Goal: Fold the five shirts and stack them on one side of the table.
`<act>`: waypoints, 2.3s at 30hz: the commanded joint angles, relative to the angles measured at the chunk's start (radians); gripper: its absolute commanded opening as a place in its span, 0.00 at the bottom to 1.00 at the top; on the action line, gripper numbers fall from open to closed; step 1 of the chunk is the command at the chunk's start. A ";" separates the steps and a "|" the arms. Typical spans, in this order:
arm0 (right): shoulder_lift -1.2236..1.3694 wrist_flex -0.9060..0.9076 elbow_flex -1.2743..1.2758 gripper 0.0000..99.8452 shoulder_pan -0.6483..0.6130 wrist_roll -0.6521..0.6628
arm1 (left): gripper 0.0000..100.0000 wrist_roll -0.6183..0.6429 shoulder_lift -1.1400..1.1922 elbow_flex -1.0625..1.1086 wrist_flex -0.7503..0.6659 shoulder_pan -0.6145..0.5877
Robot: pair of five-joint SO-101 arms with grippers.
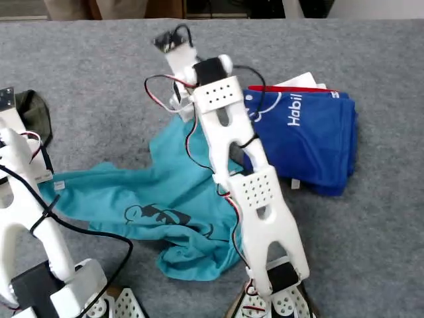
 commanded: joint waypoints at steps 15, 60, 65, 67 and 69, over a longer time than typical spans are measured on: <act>-0.484 -0.002 -0.272 0.00 -0.016 -0.012 | 0.02 0.236 -0.058 -0.440 0.071 0.000; -0.832 -0.512 0.275 0.00 0.018 -0.143 | 0.02 0.365 -0.711 -0.367 0.055 -0.052; -0.639 -0.755 0.340 0.00 0.019 -0.199 | 0.02 0.359 -0.708 0.198 -0.560 0.041; -0.572 -0.836 0.337 0.00 0.019 -0.216 | 0.02 0.359 -0.699 0.365 -0.830 0.048; -0.515 -0.887 0.323 0.00 0.019 -0.224 | 0.02 0.359 -0.665 0.442 -1.016 0.043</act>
